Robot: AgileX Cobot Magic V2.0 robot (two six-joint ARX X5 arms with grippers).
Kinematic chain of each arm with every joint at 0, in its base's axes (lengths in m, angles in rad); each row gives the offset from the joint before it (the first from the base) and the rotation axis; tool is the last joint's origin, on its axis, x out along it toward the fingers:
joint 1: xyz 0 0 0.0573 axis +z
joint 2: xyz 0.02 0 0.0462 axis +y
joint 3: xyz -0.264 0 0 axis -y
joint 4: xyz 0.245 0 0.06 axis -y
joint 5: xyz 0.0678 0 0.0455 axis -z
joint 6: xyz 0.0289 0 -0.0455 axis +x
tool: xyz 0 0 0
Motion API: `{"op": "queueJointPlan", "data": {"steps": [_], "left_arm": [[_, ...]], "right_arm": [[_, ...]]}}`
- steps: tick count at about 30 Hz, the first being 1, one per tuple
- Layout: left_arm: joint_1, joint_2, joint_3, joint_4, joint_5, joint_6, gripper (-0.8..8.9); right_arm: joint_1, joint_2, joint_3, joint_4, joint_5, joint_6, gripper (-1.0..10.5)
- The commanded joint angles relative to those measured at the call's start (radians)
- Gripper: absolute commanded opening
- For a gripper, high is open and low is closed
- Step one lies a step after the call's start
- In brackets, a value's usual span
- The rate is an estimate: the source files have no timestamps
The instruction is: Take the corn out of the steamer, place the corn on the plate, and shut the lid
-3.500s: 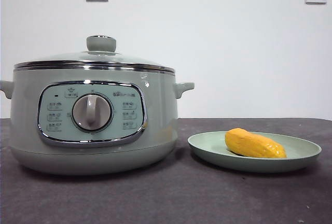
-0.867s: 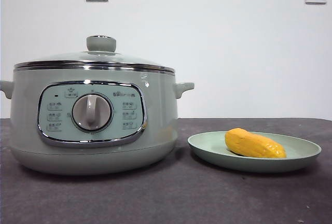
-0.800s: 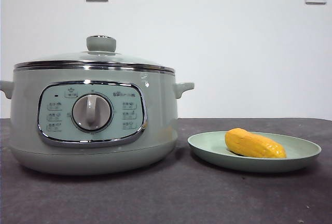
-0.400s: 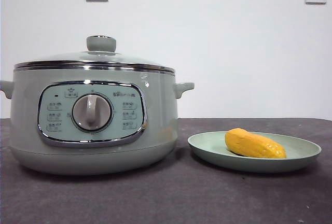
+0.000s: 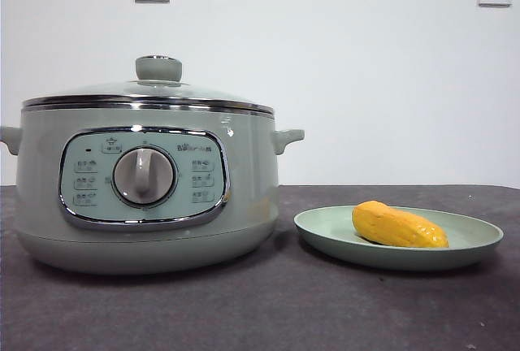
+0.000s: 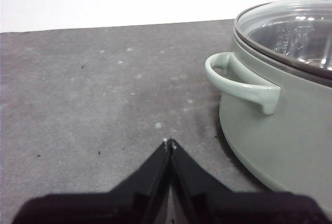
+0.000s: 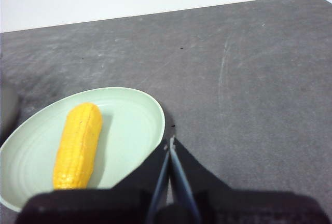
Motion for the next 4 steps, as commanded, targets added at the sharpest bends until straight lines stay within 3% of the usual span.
{"op": "queueJointPlan", "data": {"steps": [1, 4], "left_arm": [[0.003, -0.003, -0.015, 0.004, 0.0, 0.004, -0.03], [0.003, -0.003, -0.015, 0.004, 0.0, 0.004, -0.03]], "right_arm": [[0.002, 0.0, -0.01, -0.004, -0.004, 0.01, 0.0], [0.002, 0.0, -0.01, -0.004, -0.004, 0.01, 0.0]]}}
